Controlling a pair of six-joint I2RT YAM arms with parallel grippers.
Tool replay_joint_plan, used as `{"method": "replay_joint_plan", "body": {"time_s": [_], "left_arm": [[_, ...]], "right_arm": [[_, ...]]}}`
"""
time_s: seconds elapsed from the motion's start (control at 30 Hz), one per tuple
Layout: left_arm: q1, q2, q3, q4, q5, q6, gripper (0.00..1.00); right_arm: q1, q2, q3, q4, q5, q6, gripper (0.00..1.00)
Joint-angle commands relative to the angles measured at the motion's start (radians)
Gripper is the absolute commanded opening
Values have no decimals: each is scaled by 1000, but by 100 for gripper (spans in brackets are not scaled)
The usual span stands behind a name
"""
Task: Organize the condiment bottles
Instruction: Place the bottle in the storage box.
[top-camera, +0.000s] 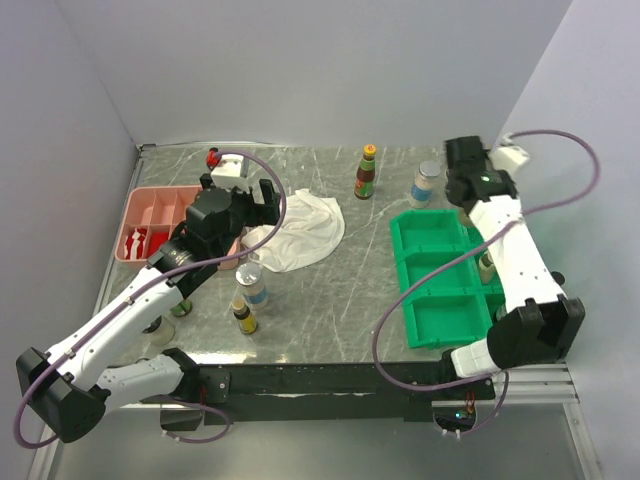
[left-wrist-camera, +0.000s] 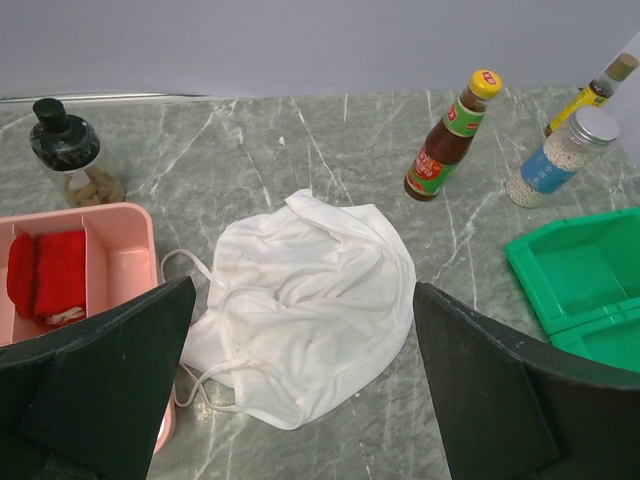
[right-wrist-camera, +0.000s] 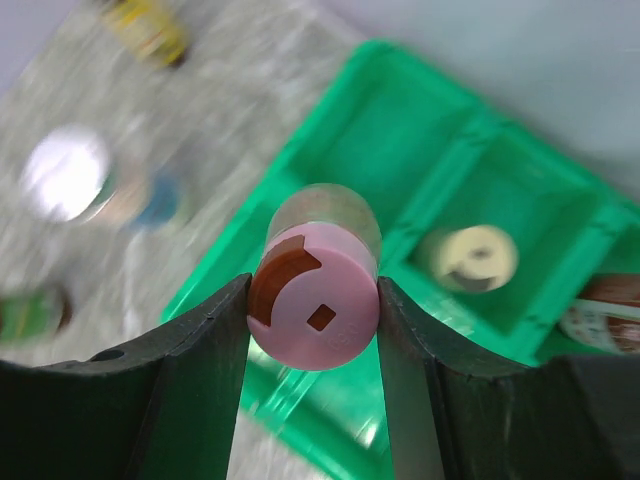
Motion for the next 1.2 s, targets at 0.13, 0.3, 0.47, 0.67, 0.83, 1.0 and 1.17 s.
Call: {"method": "replay_joint_plan", "body": {"time_s": [0.13, 0.3, 0.47, 0.67, 0.83, 1.0, 1.17], "left_arm": [[-12, -13, -5, 41, -20, 22, 97], [-17, -1, 0, 36, -17, 21, 97], [-20, 7, 0, 33, -16, 22, 97], [-22, 16, -2, 35, -23, 24, 97], [-22, 22, -2, 33, -23, 24, 97], [-22, 25, 0, 33, -25, 24, 97], [-23, 24, -2, 33, -25, 24, 97]], "right_arm": [[-246, -168, -108, 56, 52, 54, 0], [-334, -186, -160, 82, 13, 50, 0], [-412, -172, -184, 87, -26, 51, 0], [-473, -166, -232, 91, -73, 67, 0], [-498, -146, -250, 105, -92, 71, 0], [-512, -131, -255, 111, -106, 74, 0], [-515, -126, -289, 133, -103, 81, 0]]}}
